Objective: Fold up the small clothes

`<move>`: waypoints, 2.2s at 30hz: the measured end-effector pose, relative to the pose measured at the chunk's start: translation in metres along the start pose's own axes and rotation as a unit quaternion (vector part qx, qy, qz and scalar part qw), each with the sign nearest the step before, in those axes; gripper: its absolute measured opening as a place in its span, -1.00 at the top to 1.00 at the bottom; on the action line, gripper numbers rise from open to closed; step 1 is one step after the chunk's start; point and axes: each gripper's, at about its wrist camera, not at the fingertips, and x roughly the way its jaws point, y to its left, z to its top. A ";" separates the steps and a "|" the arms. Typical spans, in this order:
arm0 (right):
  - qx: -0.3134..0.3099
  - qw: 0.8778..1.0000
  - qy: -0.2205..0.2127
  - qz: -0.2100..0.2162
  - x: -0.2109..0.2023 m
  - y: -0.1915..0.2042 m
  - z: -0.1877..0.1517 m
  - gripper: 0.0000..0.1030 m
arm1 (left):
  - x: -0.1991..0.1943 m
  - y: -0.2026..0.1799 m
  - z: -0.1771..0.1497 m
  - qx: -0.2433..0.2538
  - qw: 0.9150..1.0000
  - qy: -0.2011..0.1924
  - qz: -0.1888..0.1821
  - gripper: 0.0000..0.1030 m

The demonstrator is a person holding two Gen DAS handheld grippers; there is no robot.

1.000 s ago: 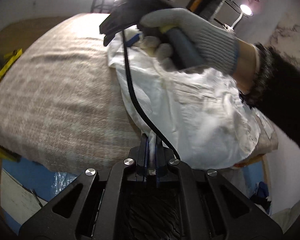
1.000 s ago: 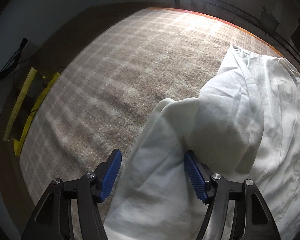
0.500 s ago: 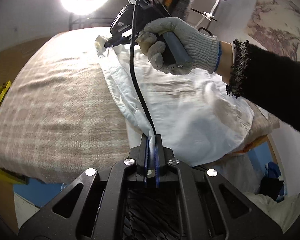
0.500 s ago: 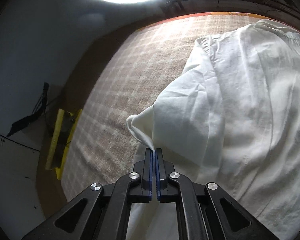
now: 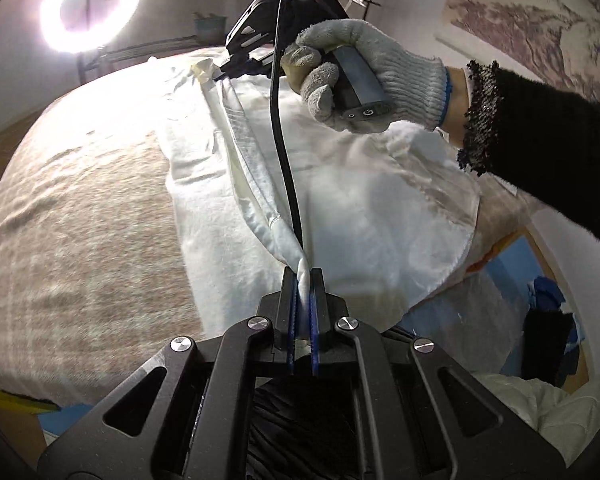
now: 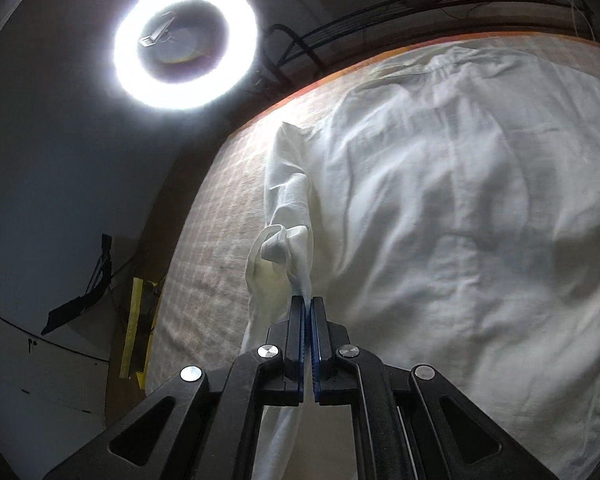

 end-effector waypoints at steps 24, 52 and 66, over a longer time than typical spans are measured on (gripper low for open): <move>-0.081 0.996 -0.008 -0.032 -0.106 -0.009 -0.058 0.22 | -0.073 0.025 -0.033 -0.056 0.998 -0.032 -0.014 0.44; -0.073 0.993 0.081 -0.037 -0.044 -0.005 -0.141 0.93 | -0.014 0.050 -0.033 -0.100 0.994 0.037 0.030 0.88; -0.103 0.994 -0.014 -0.020 -0.065 0.018 -0.018 -0.16 | 0.003 0.042 0.010 -0.066 0.998 -0.014 -0.015 0.88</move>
